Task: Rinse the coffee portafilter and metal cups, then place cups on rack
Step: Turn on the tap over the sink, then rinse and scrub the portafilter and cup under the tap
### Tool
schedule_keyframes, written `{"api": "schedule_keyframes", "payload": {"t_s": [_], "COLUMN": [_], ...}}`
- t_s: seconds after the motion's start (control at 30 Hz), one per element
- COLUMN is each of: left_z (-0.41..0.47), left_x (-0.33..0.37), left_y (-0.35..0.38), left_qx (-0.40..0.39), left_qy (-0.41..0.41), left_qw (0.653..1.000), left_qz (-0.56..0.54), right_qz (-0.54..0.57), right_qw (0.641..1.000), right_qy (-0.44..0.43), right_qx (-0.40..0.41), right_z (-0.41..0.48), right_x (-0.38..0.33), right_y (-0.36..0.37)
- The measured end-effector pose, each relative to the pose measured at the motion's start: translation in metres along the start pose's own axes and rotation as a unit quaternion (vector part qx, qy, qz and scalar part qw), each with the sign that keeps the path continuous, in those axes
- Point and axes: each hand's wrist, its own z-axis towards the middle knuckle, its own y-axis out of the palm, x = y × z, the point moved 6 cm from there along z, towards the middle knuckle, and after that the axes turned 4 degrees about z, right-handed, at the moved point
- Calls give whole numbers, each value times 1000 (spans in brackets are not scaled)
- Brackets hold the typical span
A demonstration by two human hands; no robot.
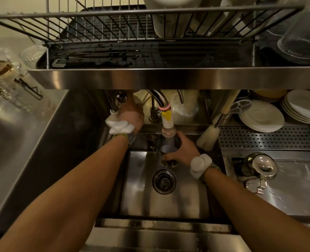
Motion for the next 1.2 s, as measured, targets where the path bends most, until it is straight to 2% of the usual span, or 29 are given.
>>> {"api": "schedule_keyframes", "payload": {"t_s": [0.1, 0.2, 0.33, 0.4, 0.53, 0.67, 0.8, 0.97, 1.13, 1.2], "left_z": [-25, -45, -61, -66, -70, -74, -76, -79, -79, -79], "left_x": [-16, -38, -61, -65, -68, -78, -85, -87, -86, -88], "left_y": [14, 33, 45, 48, 51, 52, 53, 50, 50, 49], "left_qx": [-49, -165, -253, -263, -282, -300, -301, -302, -298, -297], "left_qy": [16, 22, 10, 7, 12, 12, 13, 16, 21, 17], "left_qw": [999, 986, 967, 965, 959, 954, 953, 952, 953, 954], "left_qz": [-12, -23, -2, 5, 16, 24, 37, 41, 42, 38], "right_qz": [9, 11, 14, 12, -10, -9, -1, -8, -26, -36], "right_qw": [999, 1000, 999, 999, 1000, 999, 1000, 999, 999, 999], "right_qy": [6, 11, 31, 23, 17, 23, 15, 25, 22, 37], "right_qx": [32, 20, 31, 35, -14, 28, -7, 25, -25, -5], "right_z": [-1, -6, -12, -10, -12, -11, -9, -7, -9, -10], "right_x": [-2, -2, 7, 2, -1, 3, -2, 1, 2, 8], "right_y": [-2, 4, -6, -5, 12, -3, 12, -1, 6, -4]}}
